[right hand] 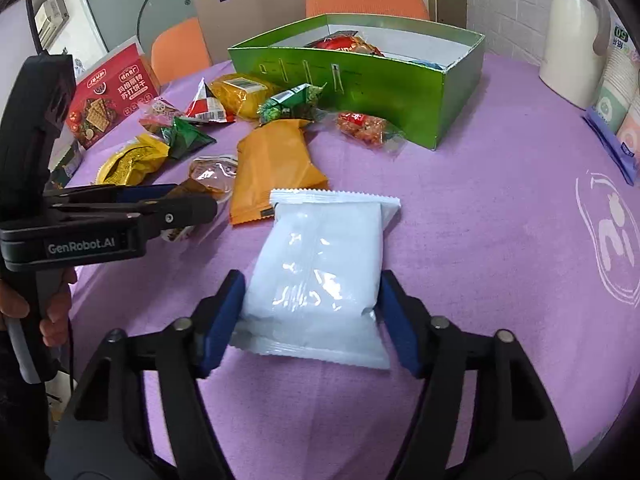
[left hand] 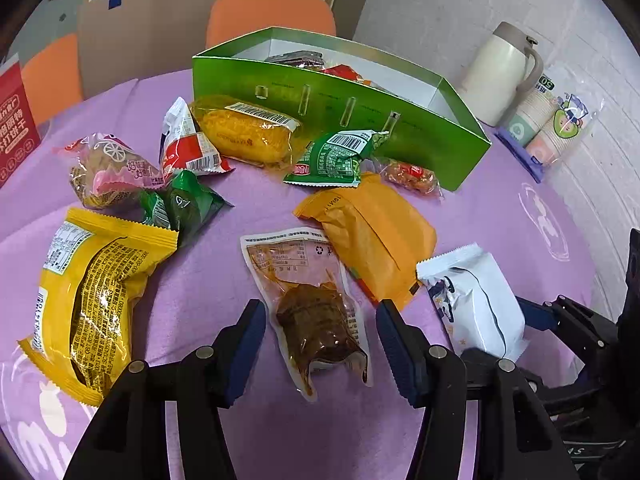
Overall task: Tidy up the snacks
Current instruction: 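Grasp the white pillow packet with the right gripper while the left grasps the clear brown-filled packet, then carry both packets into the green box and open both grippers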
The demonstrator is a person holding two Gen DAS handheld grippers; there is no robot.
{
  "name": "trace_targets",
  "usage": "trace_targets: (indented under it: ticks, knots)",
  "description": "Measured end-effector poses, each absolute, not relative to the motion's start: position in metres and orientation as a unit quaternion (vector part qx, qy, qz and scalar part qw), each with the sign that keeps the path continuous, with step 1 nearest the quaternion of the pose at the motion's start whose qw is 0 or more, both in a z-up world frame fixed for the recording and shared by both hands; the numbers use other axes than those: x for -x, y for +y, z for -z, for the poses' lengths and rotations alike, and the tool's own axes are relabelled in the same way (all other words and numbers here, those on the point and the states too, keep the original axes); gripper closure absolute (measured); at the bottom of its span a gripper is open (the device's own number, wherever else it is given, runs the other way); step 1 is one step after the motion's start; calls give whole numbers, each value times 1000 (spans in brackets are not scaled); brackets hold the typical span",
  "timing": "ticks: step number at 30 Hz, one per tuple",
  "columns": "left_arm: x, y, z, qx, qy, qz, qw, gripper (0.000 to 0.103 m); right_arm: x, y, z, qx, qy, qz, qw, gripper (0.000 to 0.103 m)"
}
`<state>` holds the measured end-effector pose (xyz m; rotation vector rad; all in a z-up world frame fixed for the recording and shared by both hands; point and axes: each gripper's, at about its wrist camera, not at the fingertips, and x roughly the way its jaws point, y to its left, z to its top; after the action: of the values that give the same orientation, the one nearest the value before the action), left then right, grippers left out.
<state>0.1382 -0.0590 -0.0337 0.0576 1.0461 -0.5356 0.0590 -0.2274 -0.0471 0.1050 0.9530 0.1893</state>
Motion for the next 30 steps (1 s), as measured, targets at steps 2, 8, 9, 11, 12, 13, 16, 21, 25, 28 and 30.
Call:
trace_targets:
  ticks: [2,8,9,11,12,13,16,21,25,28,30]
  knots:
    - [-136,-60,34,-36,490,250,834,45,-57,-230,47,-54,459,-92,882,39]
    - [-130,-66,35,-55,477,242,843,47,-52,-234,47,-49,458,-94,883,39]
    - [-129,-67,36,-63,473,235,846,52,-52,-234,48,-45,455,-94,884,41]
    - [-127,-67,36,-66,472,226,850,56,-50,-233,48,-43,451,-95,886,46]
    - [-128,-65,35,-55,476,221,850,57,-50,-234,47,-46,451,-98,886,47]
    - [-128,-60,33,-33,481,224,847,58,-50,-236,46,-51,451,-101,885,48]
    - [-128,-51,20,-2,475,236,847,58,-48,-240,32,-59,437,-111,891,48]
    - [-130,-52,-21,9,436,259,862,58,-59,-251,-7,-63,393,-112,911,48]
    - [-150,-62,-59,7,398,260,880,58,-81,-260,-34,-57,360,-102,925,48]
    - [-177,-69,-77,18,385,258,886,58,-106,-267,-45,-55,344,-93,933,48]
    - [-196,-73,-83,24,383,255,888,58,-125,-272,-48,-58,341,-97,933,48]
